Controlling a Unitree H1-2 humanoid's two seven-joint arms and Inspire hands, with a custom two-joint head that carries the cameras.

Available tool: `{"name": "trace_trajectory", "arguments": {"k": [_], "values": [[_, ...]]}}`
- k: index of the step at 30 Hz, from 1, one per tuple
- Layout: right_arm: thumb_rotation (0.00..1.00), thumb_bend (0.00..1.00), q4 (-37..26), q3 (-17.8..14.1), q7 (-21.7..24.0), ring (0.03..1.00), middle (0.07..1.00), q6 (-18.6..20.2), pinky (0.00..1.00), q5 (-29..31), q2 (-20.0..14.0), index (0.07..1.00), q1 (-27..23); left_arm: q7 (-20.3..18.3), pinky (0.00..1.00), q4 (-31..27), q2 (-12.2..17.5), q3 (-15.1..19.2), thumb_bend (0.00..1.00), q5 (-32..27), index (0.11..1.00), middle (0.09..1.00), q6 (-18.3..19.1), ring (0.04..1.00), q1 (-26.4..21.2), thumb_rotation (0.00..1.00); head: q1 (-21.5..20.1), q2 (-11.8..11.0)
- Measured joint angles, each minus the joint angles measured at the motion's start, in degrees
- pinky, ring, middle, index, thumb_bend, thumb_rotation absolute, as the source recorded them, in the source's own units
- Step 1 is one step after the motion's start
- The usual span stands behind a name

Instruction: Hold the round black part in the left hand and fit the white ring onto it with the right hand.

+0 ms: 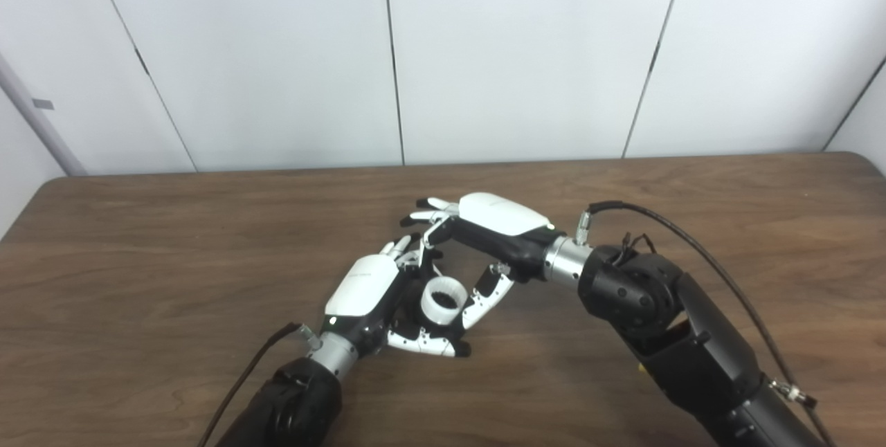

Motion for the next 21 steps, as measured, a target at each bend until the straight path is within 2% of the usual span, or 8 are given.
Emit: {"name": "trace_trajectory", "arguments": {"k": [9, 21], "values": [[0.13, 0.52, 0.0, 0.2, 0.7, 1.0, 0.923, -0.1, 0.98, 0.0, -0.3, 0.476, 0.0, -1.6, 1.0, -4.1, 0.1, -0.4, 0.52, -0.2, 0.479, 0.861, 2.2, 0.994, 2.3, 0.05, 0.3, 0.9], [0.13, 0.52, 0.0, 0.9, 1.0, 1.0, 0.924, 0.2, 0.98, -0.1, 0.1, 0.475, 0.0, -2.9, 1.0, -6.0, 0.1, -0.5, 0.52, -0.2, 0.479, 0.857, 2.4, 0.991, 3.4, 0.05, 0.6, 1.4]]}}
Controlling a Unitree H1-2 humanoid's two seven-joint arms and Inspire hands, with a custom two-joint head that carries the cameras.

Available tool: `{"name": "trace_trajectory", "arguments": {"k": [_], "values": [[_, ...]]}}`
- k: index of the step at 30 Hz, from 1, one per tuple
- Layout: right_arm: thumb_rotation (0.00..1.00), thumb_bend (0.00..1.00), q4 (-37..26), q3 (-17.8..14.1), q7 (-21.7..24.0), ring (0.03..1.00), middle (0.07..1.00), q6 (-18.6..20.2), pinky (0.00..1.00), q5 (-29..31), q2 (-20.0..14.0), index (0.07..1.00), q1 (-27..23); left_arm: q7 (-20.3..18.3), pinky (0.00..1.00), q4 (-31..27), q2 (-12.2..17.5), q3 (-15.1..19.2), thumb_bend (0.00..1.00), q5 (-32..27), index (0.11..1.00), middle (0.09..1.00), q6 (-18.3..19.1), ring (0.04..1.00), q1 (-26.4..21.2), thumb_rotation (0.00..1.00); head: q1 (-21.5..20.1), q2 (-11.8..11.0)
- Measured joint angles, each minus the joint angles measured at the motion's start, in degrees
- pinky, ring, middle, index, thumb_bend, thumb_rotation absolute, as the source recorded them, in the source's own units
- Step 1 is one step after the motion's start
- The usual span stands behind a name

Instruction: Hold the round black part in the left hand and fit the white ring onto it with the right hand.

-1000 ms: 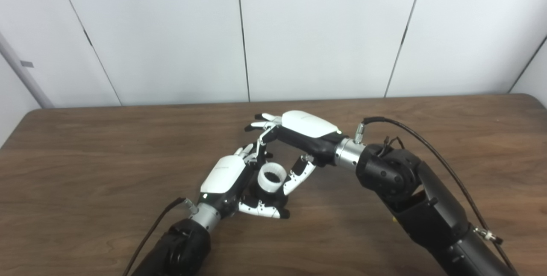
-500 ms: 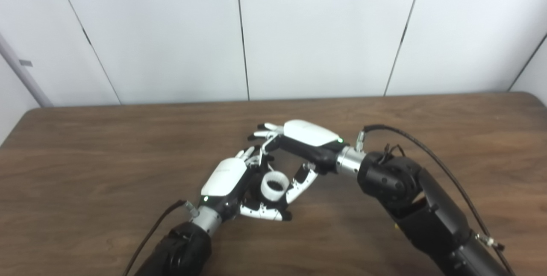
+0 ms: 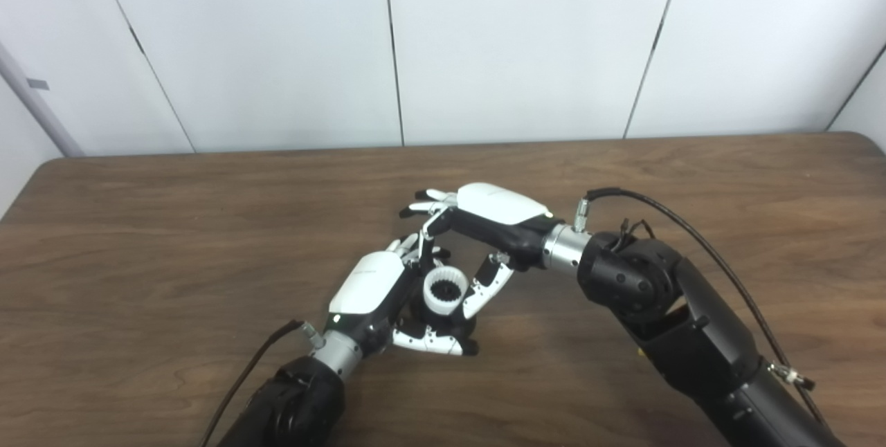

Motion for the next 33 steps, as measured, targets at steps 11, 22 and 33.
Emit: {"name": "trace_trajectory", "arguments": {"k": [11, 22, 33], "values": [[0.13, 0.52, -0.1, 0.2, 1.0, 1.0, 0.925, 0.8, 1.0, 0.4, 0.2, 0.476, 0.9, -0.9, 1.0, -2.0, -0.1, 0.0, 0.52, -0.1, 0.479, 0.851, 0.7, 0.985, 1.4, 0.05, 0.2, 1.1], [0.13, 0.52, -0.2, 0.3, 1.2, 1.0, 0.922, 0.8, 0.99, 0.5, 0.0, 0.475, 1.4, -2.6, 1.0, -3.8, -0.1, 0.1, 0.52, -0.4, 0.479, 0.851, 1.9, 0.985, 1.8, 0.05, -0.7, 1.2], [0.13, 0.52, -0.4, -0.1, 1.2, 1.0, 0.927, 1.3, 0.99, 0.2, -0.9, 0.476, 2.1, -2.6, 1.0, -3.8, 0.0, 0.1, 0.52, -0.4, 0.479, 0.845, 1.6, 0.977, 1.9, 0.05, -0.8, 1.1]]}}
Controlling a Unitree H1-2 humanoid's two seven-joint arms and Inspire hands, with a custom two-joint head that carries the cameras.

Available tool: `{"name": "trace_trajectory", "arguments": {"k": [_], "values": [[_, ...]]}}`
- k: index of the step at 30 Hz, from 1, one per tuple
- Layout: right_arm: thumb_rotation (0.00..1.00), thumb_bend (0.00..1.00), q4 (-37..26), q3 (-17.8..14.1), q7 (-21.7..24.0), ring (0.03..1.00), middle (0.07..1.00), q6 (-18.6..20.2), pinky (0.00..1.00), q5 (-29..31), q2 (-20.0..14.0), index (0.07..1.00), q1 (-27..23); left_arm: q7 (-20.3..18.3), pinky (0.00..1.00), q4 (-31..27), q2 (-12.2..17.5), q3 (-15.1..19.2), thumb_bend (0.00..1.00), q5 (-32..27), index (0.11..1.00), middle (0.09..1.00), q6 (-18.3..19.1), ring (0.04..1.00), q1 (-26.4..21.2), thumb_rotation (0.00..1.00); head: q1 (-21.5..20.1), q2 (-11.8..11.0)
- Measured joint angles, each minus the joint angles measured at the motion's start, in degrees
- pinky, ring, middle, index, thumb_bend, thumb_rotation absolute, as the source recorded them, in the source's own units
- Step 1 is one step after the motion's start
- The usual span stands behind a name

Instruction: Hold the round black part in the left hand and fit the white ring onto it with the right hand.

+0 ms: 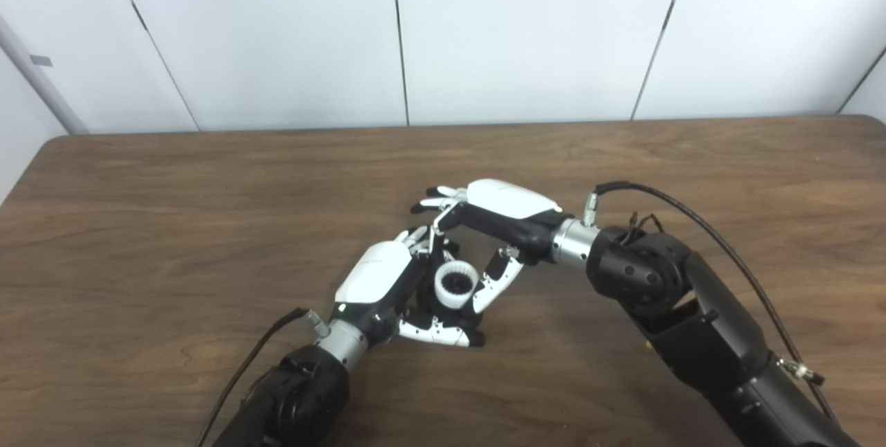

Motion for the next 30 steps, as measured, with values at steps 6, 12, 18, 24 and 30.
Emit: {"name": "trace_trajectory", "arguments": {"k": [6, 12, 18, 24, 30], "values": [[0.13, 0.52, 0.0, -0.1, 0.0, 1.0, 0.927, 0.0, 0.99, 0.1, 0.0, 0.476, 0.1, 0.0, 1.0, 0.1, 0.0, 0.1, 0.52, 0.0, 0.479, 0.844, -0.2, 0.975, 0.0, 0.05, -0.1, -0.2], [0.13, 0.52, 0.0, -0.3, 0.0, 1.0, 0.927, -0.1, 0.99, 0.3, 0.0, 0.476, 0.1, 0.0, 1.0, 0.0, 0.0, 0.1, 0.52, -0.1, 0.479, 0.849, -0.4, 0.982, 0.1, 0.05, 0.0, -0.1], [0.13, 0.52, 0.0, -0.3, 0.0, 1.0, 0.927, 0.0, 0.99, 0.2, 0.1, 0.476, 0.1, 0.0, 1.0, 0.0, 0.0, 0.1, 0.52, -0.1, 0.478, 0.846, -0.4, 0.98, 0.2, 0.05, 0.2, -0.2], [0.27, 0.76, 0.0, -0.3, 0.2, 1.0, 0.984, 0.5, 1.0, 0.5, 0.2, 0.62, 0.2, 0.0, 1.0, 0.0, 0.0, 0.1, 0.52, -0.1, 0.479, 0.841, -0.4, 0.982, 0.1, 0.05, 0.3, -0.3], [0.5, 1.0, -0.6, -0.4, 2.3, 1.0, 1.0, 3.1, 1.0, 1.6, 0.2, 0.982, 0.1, 0.0, 1.0, 0.1, 0.0, 0.1, 0.52, 0.0, 0.479, 0.836, -0.5, 0.986, 0.1, 0.05, 0.4, -0.3]]}}
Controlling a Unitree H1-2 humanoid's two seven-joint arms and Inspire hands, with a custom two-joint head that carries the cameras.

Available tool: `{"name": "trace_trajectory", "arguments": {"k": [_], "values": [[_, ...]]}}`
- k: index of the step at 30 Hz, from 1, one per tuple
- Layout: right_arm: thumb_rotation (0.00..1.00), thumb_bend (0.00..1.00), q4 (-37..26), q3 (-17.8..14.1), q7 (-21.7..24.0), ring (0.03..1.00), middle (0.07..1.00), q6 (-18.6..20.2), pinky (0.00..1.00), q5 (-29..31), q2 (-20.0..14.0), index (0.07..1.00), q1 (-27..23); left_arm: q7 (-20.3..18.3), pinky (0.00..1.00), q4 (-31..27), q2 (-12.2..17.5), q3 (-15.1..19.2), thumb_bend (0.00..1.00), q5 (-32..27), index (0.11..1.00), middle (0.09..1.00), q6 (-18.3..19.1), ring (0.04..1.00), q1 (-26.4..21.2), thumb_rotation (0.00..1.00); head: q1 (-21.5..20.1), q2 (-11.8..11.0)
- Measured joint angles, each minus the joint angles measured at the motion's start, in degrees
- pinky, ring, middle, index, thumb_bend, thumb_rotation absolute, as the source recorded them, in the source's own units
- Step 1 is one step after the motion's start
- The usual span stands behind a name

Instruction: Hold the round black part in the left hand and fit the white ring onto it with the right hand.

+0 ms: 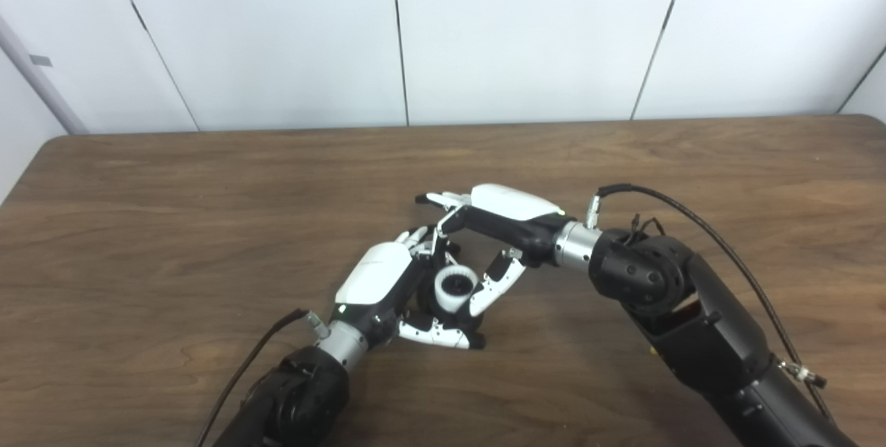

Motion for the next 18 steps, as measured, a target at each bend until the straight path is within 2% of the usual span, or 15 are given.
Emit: {"name": "trace_trajectory", "arguments": {"k": [5, 18], "values": [[0.52, 1.0, -0.5, 0.0, 0.7, 1.0, 1.0, 1.3, 1.0, 0.8, 0.0, 1.0, 0.0, 0.0, 1.0, 0.1, 0.0, 0.0, 0.52, 0.0, 0.479, 0.837, 0.0, 0.986, 0.0, 0.05, 0.0, 0.0], [0.53, 1.0, -0.8, -0.3, 0.8, 1.0, 1.0, 2.0, 1.0, 1.6, -0.1, 1.0, 0.0, 0.0, 1.0, 0.2, 0.0, 0.0, 0.52, 0.0, 0.479, 0.834, -0.1, 0.985, -0.1, 0.05, 0.0, 0.0]]}}
